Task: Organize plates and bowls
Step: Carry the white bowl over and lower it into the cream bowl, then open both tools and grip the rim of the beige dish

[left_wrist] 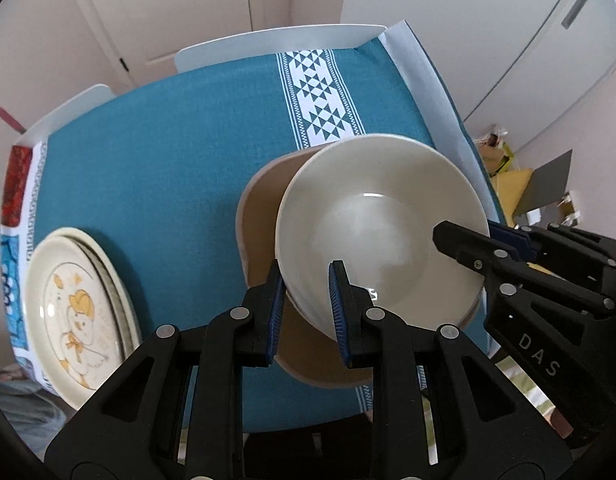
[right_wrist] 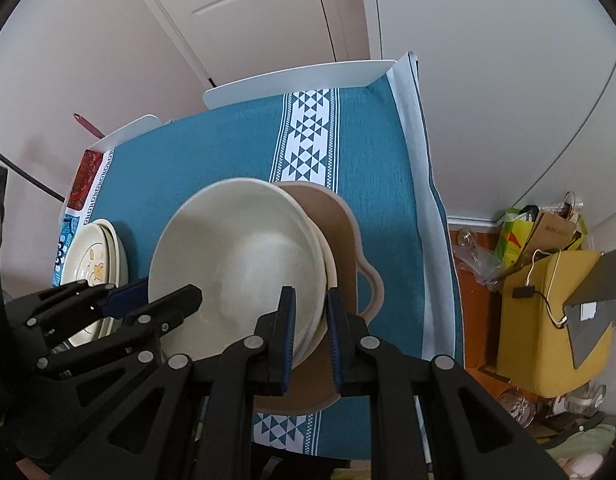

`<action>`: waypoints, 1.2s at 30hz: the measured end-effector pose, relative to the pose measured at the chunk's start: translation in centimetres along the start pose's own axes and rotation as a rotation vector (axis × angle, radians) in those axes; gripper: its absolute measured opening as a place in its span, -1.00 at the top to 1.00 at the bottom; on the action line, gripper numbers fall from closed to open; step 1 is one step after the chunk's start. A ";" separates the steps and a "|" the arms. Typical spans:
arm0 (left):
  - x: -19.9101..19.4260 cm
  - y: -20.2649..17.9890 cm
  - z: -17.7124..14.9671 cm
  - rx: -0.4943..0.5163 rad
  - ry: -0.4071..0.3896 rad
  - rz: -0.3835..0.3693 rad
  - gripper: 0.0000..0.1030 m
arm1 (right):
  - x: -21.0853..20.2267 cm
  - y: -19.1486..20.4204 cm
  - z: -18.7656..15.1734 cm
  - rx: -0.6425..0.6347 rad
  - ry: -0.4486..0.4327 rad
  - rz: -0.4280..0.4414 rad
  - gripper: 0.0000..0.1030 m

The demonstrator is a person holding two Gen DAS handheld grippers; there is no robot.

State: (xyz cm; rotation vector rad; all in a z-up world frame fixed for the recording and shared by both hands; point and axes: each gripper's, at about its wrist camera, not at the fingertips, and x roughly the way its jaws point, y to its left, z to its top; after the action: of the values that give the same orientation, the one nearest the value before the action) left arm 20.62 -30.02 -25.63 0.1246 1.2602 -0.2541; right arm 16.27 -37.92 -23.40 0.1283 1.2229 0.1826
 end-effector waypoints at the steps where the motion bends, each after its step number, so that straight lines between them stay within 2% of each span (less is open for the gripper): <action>1: 0.0 0.0 0.1 0.003 0.000 0.005 0.62 | 0.0 0.0 0.0 0.000 -0.001 0.000 0.73; 10: 0.4 -0.2 0.2 0.021 -0.005 0.033 0.62 | -0.1 0.3 -0.1 -0.023 -0.002 -0.013 0.73; 18: -0.1 0.1 0.1 0.014 -0.017 0.014 0.62 | -0.1 0.3 -0.1 -0.015 -0.002 -0.010 0.73; 24: -3.0 1.1 0.2 0.016 -0.087 0.019 0.62 | -1.9 -1.0 0.3 0.033 -0.046 0.045 0.73; 27: -6.2 2.6 0.1 0.004 -0.149 0.013 0.60 | -4.0 -1.9 0.6 0.049 -0.078 0.073 0.73; 29: -8.7 3.8 -0.1 -0.001 -0.179 0.011 0.30 | -6.5 -2.6 0.7 0.055 -0.109 0.118 0.73; 30: -9.6 4.2 -0.2 0.001 -0.191 0.015 -0.38 | -7.4 -2.8 0.7 0.057 -0.114 0.138 0.72; 31: -10.7 4.6 -0.4 0.008 -0.214 0.029 -1.00 | -8.6 -3.1 0.7 0.054 -0.120 0.163 0.65; 32: -11.5 4.9 -0.7 0.015 -0.241 0.035 -0.99 | -9.4 -3.1 0.7 0.047 -0.127 0.174 0.52; 33: -12.1 5.1 -1.0 0.024 -0.262 0.036 -0.99 | -10.4 -3.2 0.6 0.031 -0.137 0.176 0.03; 34: -12.3 5.3 -1.3 0.038 -0.256 0.034 -0.99 | -11.1 -3.1 0.5 0.011 -0.144 0.162 -0.68; 35: -12.1 5.5 -1.5 0.054 -0.232 0.029 -0.99 | -11.3 -2.9 0.3 -0.008 -0.142 0.146 -0.93; 36: -11.7 5.6 -1.8 0.066 -0.205 0.032 -0.99 | -11.3 -2.9 0.2 -0.027 -0.128 0.131 -0.99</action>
State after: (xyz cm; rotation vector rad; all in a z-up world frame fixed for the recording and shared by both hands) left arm 17.08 -22.80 -15.33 0.1705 1.0460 -0.2741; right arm 12.96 -43.06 -13.47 0.1940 1.0849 0.2999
